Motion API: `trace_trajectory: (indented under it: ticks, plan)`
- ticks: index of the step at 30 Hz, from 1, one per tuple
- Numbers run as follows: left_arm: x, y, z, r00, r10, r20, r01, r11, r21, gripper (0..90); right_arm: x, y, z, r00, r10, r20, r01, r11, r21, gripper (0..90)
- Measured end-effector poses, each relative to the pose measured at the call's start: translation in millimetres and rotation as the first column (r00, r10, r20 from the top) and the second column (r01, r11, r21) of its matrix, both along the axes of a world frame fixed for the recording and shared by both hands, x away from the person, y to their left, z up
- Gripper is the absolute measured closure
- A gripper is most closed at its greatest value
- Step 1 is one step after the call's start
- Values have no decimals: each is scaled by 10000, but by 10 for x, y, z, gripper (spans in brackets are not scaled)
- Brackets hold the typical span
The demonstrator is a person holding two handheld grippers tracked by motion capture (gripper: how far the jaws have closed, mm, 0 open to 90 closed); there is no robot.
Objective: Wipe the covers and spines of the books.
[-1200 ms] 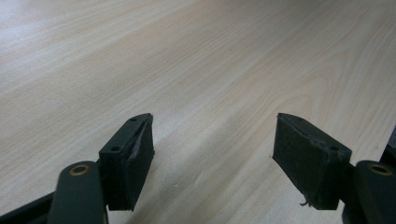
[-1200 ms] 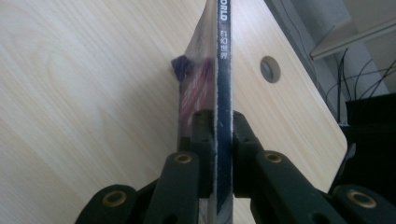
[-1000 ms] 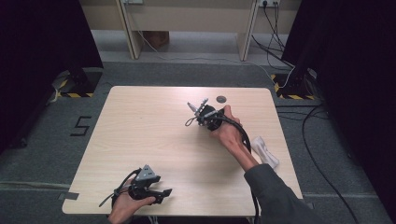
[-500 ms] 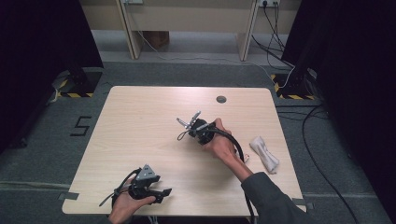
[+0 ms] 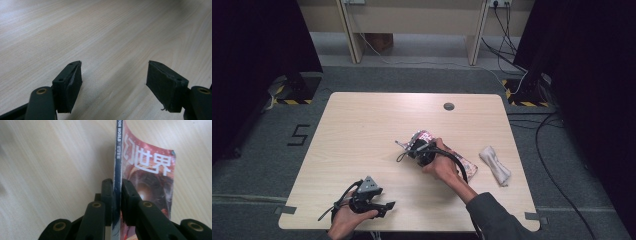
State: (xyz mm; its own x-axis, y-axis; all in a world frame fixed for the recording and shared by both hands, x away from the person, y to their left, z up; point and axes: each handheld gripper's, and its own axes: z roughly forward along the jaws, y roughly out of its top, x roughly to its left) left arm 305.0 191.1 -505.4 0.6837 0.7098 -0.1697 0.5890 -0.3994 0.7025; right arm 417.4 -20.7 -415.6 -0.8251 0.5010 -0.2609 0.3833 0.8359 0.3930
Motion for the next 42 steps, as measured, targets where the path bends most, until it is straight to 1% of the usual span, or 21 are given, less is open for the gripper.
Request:
trace_trajectory:
  ticks: [4,5,11,12,16,19,22,26,28,29,30,31,32,34,35,36,37,39,40,41,42]
  plan:
    - [2,2,-5,10000,-9,0,9,10000,46,279,-24,36,-55,9999,143,-59,-142,9999,60,816]
    - [2,-3,-8,10000,-19,-19,19,10000,61,278,-45,60,-87,9998,179,-81,-179,9998,-51,813]
    - [2,-8,-12,10000,-33,-36,33,9999,99,278,-85,93,-158,9991,378,-194,-380,9992,-132,802]
    - [3,-5,-17,10000,-38,-44,38,9999,124,279,-104,106,-196,9989,330,-337,-333,9994,-70,790]
    - [5,-5,-16,10000,-17,-49,18,9999,119,278,-132,131,-252,9981,409,-457,-413,9991,-70,762]
    - [1,-6,-16,10000,-16,-36,16,9999,117,279,-151,147,-277,9968,411,-681,-407,9991,73,755]
    - [4,-7,-19,10000,-6,-42,6,9999,129,279,-178,160,-314,9958,537,-740,-529,9985,137,744]
    - [-2,-11,-15,10000,-45,-41,45,9999,128,279,-209,171,-383,9932,477,-1062,-455,9987,225,732]
    - [1,-15,-17,10000,-13,-45,14,9999,103,279,-230,175,-413,9892,517,-1373,-444,9974,560,743]
    - [1,-14,-20,10000,-21,-47,21,9999,134,279,-237,173,-421,9897,546,-1325,-469,9971,604,730]
    - [1,-14,-20,10000,-26,-52,27,9999,146,279,-240,165,-417,9906,509,-1268,-446,9977,517,718]
    - [0,-15,-19,10000,-29,-51,30,9999,139,279,-234,153,-414,9902,513,-1302,-432,9970,641,703]
    - [0,-17,-17,10000,-21,-41,21,9999,105,279,-225,130,-400,9908,589,-1218,-481,9948,899,685]
    - [0,-20,-14,10000,1,-24,-1,10000,75,279,-208,65,-368,9971,258,-710,-180,9939,1088,608]
    - [0,-24,-14,10000,-11,-14,12,10000,40,279,-193,21,-357,9985,108,-543,-42,9927,1204,565]
    - [0,-30,-14,10000,-33,-12,33,10000,12,279,-171,-33,-355,9982,-21,-598,112,9883,1521,534]
    - [1,-39,-14,10000,-32,2,32,10000,-10,277,-156,-87,-350,9965,-389,-746,517,9827,1777,502]
    - [6,-59,-16,10000,-57,17,57,10000,-9,268,-118,-202,-352,9959,-658,-619,784,9699,2304,464]
    - [7,-71,-18,10000,-53,29,54,10000,-49,265,-96,-262,-362,9952,-705,-675,849,9665,2422,445]
    - [8,-81,-19,10000,-83,9,84,9999,-66,265,-67,-325,-377,9942,-746,-778,914,9663,2406,430]
    - [13,-96,-22,10000,-96,-14,96,9999,-126,263,-48,-386,-391,9929,-945,-724,1097,9621,2497,419]
